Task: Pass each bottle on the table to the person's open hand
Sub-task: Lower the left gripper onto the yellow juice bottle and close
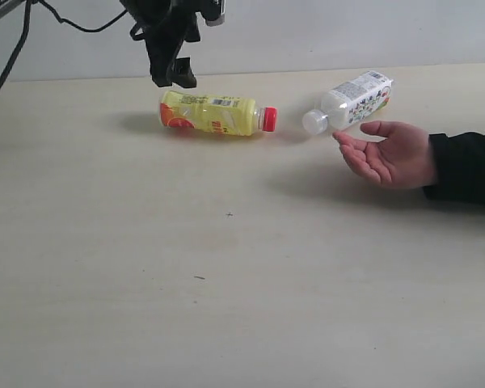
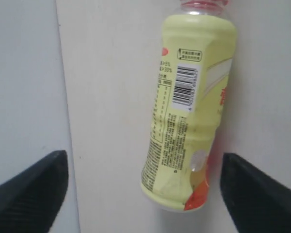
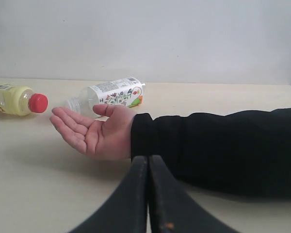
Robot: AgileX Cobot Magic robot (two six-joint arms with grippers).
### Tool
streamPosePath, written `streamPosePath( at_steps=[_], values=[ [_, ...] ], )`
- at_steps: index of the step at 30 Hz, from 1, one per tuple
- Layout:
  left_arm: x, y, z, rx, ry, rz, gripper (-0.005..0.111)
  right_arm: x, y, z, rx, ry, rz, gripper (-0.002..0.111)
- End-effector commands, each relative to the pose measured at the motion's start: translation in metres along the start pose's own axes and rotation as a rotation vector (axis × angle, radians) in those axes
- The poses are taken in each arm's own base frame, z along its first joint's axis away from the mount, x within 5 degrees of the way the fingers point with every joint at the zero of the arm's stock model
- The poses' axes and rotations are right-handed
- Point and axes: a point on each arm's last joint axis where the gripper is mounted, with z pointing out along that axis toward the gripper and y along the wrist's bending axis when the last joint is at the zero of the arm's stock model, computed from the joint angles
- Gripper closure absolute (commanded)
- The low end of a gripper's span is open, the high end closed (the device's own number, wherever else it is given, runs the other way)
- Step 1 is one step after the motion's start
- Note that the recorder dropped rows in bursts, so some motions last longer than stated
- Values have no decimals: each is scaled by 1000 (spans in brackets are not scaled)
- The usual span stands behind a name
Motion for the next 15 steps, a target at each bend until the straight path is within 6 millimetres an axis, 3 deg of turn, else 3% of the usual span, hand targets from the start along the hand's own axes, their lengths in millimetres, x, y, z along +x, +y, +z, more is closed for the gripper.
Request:
streamPosePath(
  at_steps=[1, 15],
  values=[
    [0, 5, 5, -64, -7, -14, 18, 1, 0, 0, 5, -1, 0, 108],
    [11, -9, 50, 5, 33, -18, 19, 1, 0, 0, 5, -1, 0, 108]
  ],
)
